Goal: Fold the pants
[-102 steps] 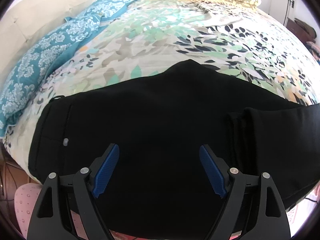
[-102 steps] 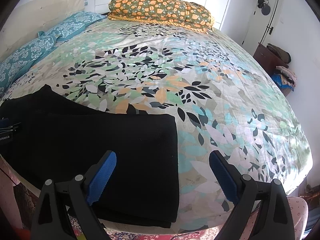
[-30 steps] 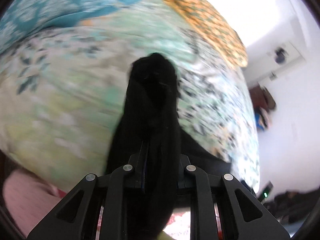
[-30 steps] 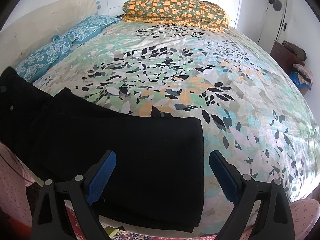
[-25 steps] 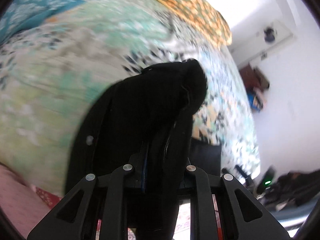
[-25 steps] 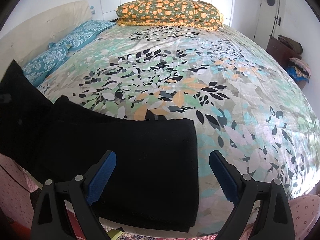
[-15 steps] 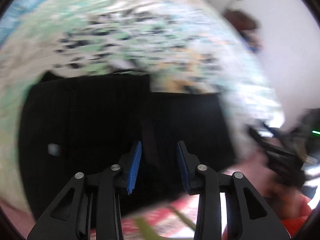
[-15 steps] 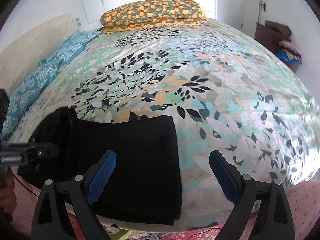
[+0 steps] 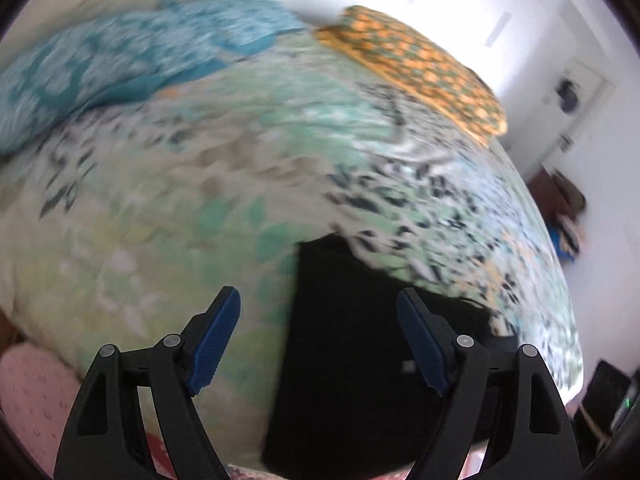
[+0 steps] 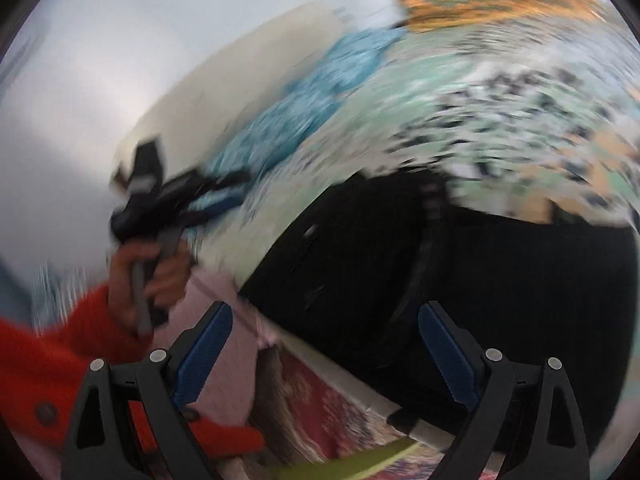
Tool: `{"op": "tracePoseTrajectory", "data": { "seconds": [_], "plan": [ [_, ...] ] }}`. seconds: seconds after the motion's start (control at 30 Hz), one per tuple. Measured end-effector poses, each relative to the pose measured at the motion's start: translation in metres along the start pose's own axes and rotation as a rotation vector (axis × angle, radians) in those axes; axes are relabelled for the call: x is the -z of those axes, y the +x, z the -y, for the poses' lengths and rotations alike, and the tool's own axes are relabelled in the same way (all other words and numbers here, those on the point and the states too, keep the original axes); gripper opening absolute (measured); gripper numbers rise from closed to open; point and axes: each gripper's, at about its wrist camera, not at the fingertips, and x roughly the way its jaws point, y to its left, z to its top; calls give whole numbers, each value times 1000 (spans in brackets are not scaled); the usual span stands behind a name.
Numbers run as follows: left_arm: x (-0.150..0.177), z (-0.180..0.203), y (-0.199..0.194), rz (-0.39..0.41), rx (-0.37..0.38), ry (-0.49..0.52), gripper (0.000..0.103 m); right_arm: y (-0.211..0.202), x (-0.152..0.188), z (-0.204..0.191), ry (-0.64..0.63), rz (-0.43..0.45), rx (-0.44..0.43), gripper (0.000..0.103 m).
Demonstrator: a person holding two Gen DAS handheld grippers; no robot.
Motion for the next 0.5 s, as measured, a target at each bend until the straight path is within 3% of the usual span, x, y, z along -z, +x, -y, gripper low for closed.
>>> {"op": "tracePoseTrajectory", "data": {
  "seconds": [0.1,0.23,0.3,0.5],
  "plan": [
    [23,-24,7,-22,-35,-57,82,28,-1,-1,-2,-81,6,94],
    [38,-23,16,-41,-61,-41,82,44,1,13,60,-140,-12,94],
    [37,-20,12,-27,-53,-25,82,50,2,20,84,-163,21,94],
    [36,-17,22,-44,-58,-10,82,48,2,26,146,-178,-133,94]
  ]
}}
